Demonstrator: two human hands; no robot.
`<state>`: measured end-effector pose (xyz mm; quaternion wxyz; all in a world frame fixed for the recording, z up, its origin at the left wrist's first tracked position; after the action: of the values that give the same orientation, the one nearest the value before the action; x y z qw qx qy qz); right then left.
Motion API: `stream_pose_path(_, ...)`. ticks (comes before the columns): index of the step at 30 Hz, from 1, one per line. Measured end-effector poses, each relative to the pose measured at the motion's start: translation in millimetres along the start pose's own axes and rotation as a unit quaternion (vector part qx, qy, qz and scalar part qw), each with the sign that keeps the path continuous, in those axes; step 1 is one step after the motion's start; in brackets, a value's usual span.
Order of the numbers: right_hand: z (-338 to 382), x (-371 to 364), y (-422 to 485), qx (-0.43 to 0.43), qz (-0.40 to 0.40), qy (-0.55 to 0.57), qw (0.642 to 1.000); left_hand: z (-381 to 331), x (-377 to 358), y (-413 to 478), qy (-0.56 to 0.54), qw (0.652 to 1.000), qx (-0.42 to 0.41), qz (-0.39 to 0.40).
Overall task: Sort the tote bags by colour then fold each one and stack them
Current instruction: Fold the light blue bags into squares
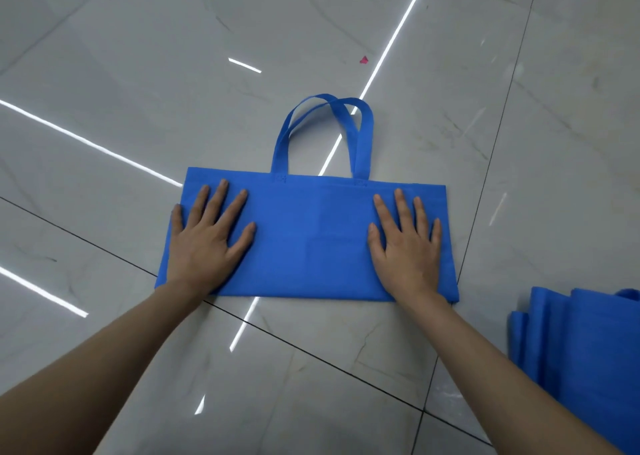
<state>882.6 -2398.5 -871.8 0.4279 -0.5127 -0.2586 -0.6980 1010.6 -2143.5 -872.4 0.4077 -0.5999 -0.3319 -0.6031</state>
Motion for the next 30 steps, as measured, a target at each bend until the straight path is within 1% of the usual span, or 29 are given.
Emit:
stream_pose_path(2, 5.2, 11.6, 9.4, 0.003, -0.064, 0.042, 0.997, 1.9, 0.4, 0.2, 0.000, 1.000, 0.001, -0.004)
stream_pose_path(3, 6.3, 18.1, 19.7, -0.013, -0.088, 0.070, 0.994, 1.9, 0.6, 0.2, -0.004, 1.000, 0.001, -0.006)
stream_pose_path(4, 7.0, 22.9, 32.2, -0.044, -0.095, 0.100, 0.989, 1.2, 0.6, 0.0, -0.007, 1.000, -0.001, -0.008)
stream_pose_path(6, 13.2, 27.1, 57.2, -0.098, -0.091, 0.111, 0.985, 0.2, 0.2, 0.5, -0.008, 1.000, -0.002, -0.008)
stream_pose_path(8, 29.4, 26.4, 77.4, -0.113, -0.074, 0.109, 0.985, 1.1, 0.1, 0.6, -0.010, 1.000, -0.001, -0.008)
stream_pose_path(11, 51.8, 17.1, 98.3, -0.126, -0.053, 0.140, 0.981, 1.5, 0.1, 0.6, -0.012, 1.000, -0.003, -0.011)
stream_pose_path(13, 55.5, 18.6, 109.0, -0.160, -0.061, 0.191, 0.966, 1.3, -0.3, 0.6, -0.015, 1.000, -0.005, -0.013)
stream_pose_path(15, 53.7, 21.2, 118.1, -0.191, -0.065, 0.259, 0.945, 1.3, -0.2, 0.5, -0.016, 1.000, -0.005, -0.015)
stream_pose_path(17, 57.6, 22.2, 123.7, -0.176, -0.040, 0.284, 0.942, 1.2, -0.4, 0.3, -0.013, 1.000, -0.007, -0.015)
stream_pose_path(19, 63.8, 21.0, 122.0, -0.160, 0.006, 0.304, 0.939, 1.2, -0.1, 0.3, -0.012, 1.000, -0.007, -0.019)
stream_pose_path(21, 67.1, 17.3, 116.2, -0.170, 0.058, 0.319, 0.931, 0.4, 0.8, 0.0, -0.016, 1.000, -0.007, -0.020)
stream_pose_path(22, 68.3, 17.3, 114.7, -0.169, 0.071, 0.316, 0.931, 0.1, 1.0, -0.1, -0.016, 1.000, -0.007, -0.020)
stream_pose_path(25, 75.4, 32.9, 116.0, -0.137, 0.044, 0.332, 0.932, 0.9, 0.3, -0.2, -0.013, 1.000, -0.005, -0.016)
stream_pose_path(28, 85.5, 51.0, 113.2, -0.084, 0.021, 0.420, 0.903, 1.2, -0.7, 0.2, -0.011, 1.000, -0.006, -0.013)
stream_pose_path(29, 87.8, 54.6, 109.9, -0.071, 0.020, 0.414, 0.907, 1.1, -1.0, 0.2, -0.012, 1.000, -0.006, -0.012)
stream_pose_path(30, 87.6, 54.8, 105.7, -0.069, 0.026, 0.368, 0.927, 1.1, -0.8, 0.0, -0.013, 1.000, -0.004, -0.012)
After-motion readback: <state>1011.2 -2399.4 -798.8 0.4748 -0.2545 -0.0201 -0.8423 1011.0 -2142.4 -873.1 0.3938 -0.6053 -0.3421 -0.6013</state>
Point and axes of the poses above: each hand's wrist, its own y-axis towards the middle knuckle, its own x-axis out of the back of the hand, z = x × y, the point moved 6 cm from there along y, towards the middle knuckle, and after that the axes turned 13 degrees about y, right-handed, at the moved point
